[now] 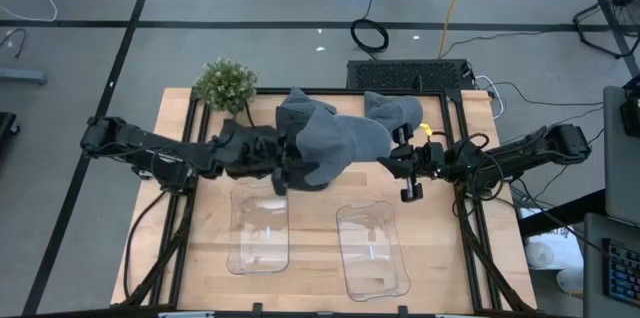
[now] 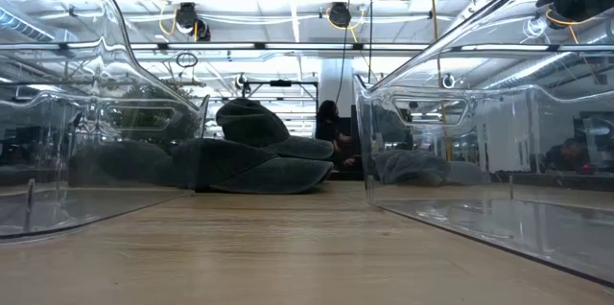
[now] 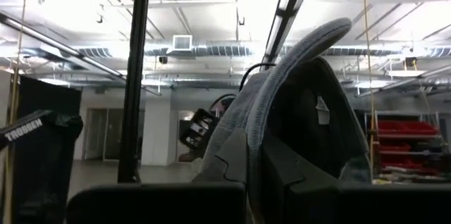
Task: Pick & Place hat
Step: Put the bottom right gray cap into the left transparent bin
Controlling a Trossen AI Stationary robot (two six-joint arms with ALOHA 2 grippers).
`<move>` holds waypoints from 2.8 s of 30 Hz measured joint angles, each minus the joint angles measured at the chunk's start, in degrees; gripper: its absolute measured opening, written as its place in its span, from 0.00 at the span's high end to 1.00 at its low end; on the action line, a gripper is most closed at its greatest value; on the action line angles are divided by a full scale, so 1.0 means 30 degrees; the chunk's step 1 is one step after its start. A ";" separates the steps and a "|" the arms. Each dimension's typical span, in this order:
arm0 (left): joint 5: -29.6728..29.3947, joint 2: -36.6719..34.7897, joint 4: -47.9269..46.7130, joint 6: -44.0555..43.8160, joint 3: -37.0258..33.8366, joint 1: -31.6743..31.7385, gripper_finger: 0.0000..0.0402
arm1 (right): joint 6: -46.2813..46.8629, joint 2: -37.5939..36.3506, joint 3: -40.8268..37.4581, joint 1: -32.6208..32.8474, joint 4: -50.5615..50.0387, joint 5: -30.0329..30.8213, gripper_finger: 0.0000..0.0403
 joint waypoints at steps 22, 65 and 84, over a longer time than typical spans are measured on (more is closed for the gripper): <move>0.3178 0.0619 0.3359 -0.1257 -0.0007 -0.0051 0.42 | -0.0131 0.0006 -0.0007 0.0736 -0.0698 0.1453 1.00; 0.4230 -0.0840 -2.3118 -0.0406 1.1723 -0.2593 0.99 | 0.5639 0.0230 0.2617 0.0409 -1.3313 0.3695 0.44; 1.2364 0.3847 -2.3413 0.4961 1.3675 -0.2438 0.99 | 1.0990 0.6327 0.5311 -0.1805 -0.8669 -1.0510 0.42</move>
